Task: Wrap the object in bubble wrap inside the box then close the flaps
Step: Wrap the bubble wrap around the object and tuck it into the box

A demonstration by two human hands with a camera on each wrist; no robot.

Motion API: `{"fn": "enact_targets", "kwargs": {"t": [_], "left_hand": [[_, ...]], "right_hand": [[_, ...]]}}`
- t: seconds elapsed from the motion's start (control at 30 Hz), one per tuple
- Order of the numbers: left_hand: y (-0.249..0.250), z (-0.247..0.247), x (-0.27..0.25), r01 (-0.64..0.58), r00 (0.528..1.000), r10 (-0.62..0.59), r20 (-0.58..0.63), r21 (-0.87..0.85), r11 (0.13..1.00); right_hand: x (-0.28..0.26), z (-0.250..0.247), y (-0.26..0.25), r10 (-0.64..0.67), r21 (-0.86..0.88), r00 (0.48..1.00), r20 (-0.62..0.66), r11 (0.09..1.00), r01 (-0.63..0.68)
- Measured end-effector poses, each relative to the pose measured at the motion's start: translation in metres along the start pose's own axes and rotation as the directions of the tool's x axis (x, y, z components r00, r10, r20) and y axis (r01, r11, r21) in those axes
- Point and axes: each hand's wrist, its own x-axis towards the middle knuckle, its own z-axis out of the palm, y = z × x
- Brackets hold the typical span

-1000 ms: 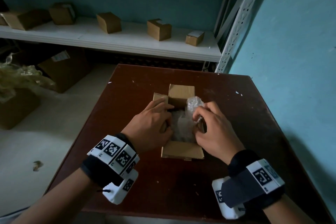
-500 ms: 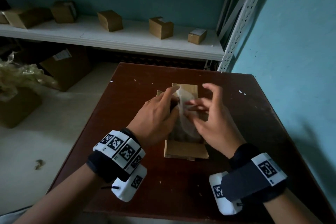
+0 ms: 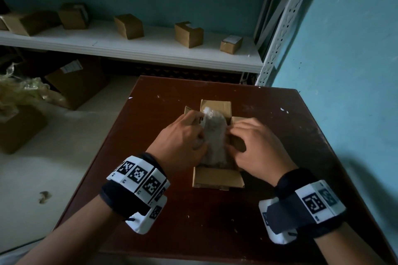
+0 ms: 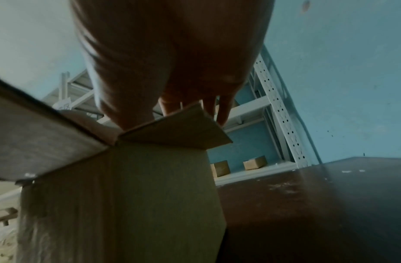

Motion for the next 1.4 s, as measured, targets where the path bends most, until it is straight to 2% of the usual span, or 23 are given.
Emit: {"fn": "enact_targets", "kwargs": {"t": [0.07, 0.2, 0.33, 0.47, 0.53, 0.63, 0.73, 0.8, 1.0, 1.27, 1.4], "left_hand": [[-0.001, 0.002, 0.0, -0.021, 1.0, 0.021, -0.019, -0.008, 1.0], [-0.003, 0.005, 0.0, -0.048, 0.999, 0.048, -0.012, -0.016, 0.999], [-0.003, 0.003, 0.001, -0.05, 0.999, 0.049, -0.011, -0.039, 0.998], [-0.001, 0.003, 0.001, -0.072, 0.997, 0.071, -0.014, -0.04, 0.997], [-0.001, 0.003, 0.001, -0.047, 0.999, 0.046, -0.017, -0.073, 0.996], [-0.002, 0.002, 0.002, -0.022, 1.0, 0.021, -0.011, -0.125, 0.992], [-0.002, 0.001, 0.003, -0.037, 0.999, 0.037, -0.009, -0.117, 0.992], [-0.003, 0.002, 0.003, -0.061, 0.998, 0.059, -0.02, -0.098, 0.993], [-0.008, 0.005, 0.003, -0.073, 0.997, 0.071, -0.026, -0.073, 0.995], [-0.01, 0.006, 0.002, -0.075, 0.997, 0.074, -0.029, -0.066, 0.995], [-0.008, 0.008, 0.002, -0.064, 0.998, 0.064, -0.001, -0.053, 0.997]], "right_hand": [[0.0, 0.001, -0.003, -0.034, -0.039, 0.997, 0.071, 0.999, 0.037], [0.001, 0.0, -0.013, -0.076, -0.003, 0.978, 0.193, 0.997, 0.078], [0.005, -0.002, -0.019, -0.029, 0.046, 0.958, 0.284, 0.999, 0.017], [0.01, -0.011, -0.025, -0.079, 0.063, 0.946, 0.314, 0.996, 0.062], [0.014, -0.009, -0.025, -0.058, 0.091, 0.928, 0.368, 0.996, 0.027], [0.02, 0.004, -0.026, -0.038, 0.18, 0.949, 0.314, 0.984, -0.02], [0.023, 0.015, -0.025, 0.012, 0.091, 0.983, 0.184, 0.995, -0.029], [0.026, 0.019, -0.025, -0.012, 0.05, 0.989, 0.148, 0.999, 0.005], [0.029, 0.013, -0.034, -0.096, 0.034, 0.978, 0.183, 0.995, 0.092], [0.041, 0.025, -0.035, -0.054, -0.108, 0.951, 0.304, 0.99, 0.091], [0.039, 0.021, -0.035, -0.067, -0.078, 0.941, 0.331, 0.992, 0.098]]}}
